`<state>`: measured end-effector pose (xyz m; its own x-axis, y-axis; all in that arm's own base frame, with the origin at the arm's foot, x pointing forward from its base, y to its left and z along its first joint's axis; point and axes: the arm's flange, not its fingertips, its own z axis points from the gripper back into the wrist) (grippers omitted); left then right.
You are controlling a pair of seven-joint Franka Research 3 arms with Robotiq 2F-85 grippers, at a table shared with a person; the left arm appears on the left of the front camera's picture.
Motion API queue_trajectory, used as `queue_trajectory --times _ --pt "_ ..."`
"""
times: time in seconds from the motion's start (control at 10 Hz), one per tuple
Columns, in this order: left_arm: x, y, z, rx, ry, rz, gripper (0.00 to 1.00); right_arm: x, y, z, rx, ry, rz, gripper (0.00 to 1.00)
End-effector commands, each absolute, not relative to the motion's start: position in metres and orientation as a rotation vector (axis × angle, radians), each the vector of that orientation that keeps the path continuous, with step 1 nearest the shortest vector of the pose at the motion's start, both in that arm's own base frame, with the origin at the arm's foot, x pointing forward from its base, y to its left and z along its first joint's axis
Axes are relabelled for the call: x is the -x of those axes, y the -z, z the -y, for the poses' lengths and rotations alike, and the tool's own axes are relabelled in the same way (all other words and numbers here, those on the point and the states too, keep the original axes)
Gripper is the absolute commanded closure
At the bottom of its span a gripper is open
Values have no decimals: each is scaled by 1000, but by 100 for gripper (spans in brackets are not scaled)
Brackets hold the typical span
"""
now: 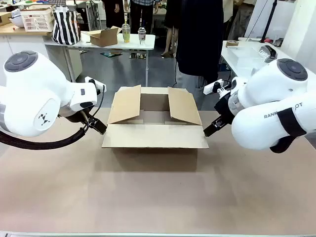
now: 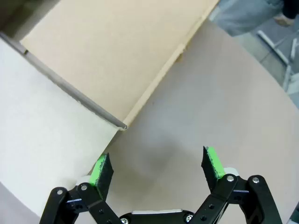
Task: Pack the gift set into the box.
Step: Place both hands on the side flaps of the Package Box and spread them outward.
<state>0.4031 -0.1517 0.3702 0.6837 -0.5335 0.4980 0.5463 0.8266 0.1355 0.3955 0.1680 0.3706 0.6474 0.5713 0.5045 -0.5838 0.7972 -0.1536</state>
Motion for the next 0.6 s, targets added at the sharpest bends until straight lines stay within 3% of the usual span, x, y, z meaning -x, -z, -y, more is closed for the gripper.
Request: queue_trajectory --times 0.0,0.5 --pt "-403 -370 152 25 605 551 0 -395 -371 -168 -24 -658 567 0" --pt "-403 -370 152 25 605 551 0 -395 -371 -168 -24 -658 567 0"
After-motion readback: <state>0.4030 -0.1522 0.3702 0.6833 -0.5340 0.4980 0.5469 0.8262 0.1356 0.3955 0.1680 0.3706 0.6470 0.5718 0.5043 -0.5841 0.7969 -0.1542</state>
